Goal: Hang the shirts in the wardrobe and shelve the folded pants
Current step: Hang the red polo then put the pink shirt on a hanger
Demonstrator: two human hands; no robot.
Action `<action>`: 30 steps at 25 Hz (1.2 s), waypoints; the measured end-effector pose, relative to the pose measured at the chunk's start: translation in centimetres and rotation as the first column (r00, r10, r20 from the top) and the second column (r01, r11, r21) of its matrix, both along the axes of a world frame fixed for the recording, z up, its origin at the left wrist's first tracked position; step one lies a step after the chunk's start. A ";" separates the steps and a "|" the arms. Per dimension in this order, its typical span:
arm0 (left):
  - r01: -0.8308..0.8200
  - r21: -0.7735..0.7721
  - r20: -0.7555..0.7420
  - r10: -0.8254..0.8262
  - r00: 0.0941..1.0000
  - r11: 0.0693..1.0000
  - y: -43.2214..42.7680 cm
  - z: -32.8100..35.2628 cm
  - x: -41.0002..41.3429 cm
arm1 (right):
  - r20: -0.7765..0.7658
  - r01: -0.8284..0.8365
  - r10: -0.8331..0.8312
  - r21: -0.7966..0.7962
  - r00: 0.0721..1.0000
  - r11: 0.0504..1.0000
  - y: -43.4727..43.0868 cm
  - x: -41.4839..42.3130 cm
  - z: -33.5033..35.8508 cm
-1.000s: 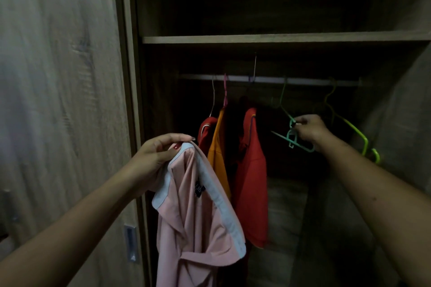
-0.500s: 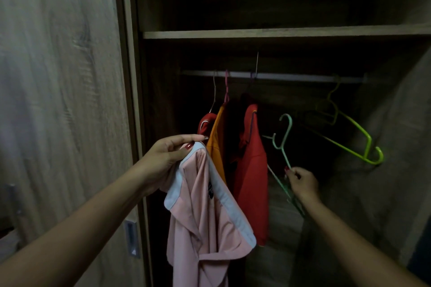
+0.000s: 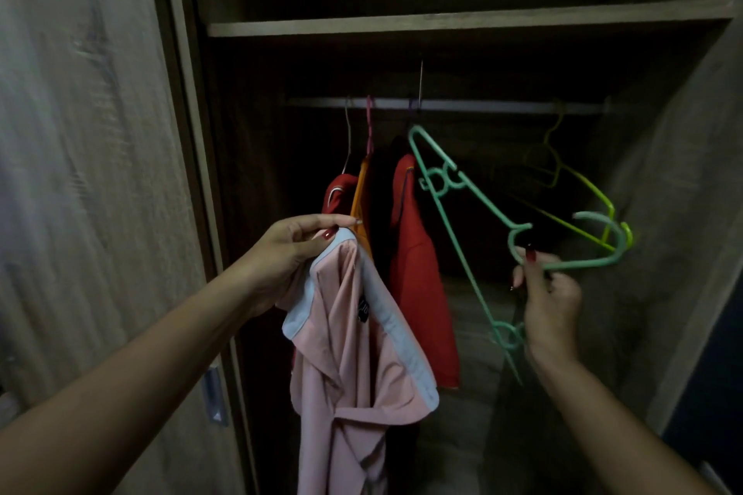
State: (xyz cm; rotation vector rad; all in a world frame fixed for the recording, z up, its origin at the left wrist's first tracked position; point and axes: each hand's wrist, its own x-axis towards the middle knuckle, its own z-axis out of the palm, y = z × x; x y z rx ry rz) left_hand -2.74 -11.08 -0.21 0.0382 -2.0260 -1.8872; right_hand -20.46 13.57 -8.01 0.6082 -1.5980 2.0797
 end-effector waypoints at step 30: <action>-0.453 -0.885 -0.382 0.388 0.839 0.108 -4.0 -3.6 1.8 | -0.157 0.048 0.025 0.446 0.987 0.894 -2.3 1.2 -6.5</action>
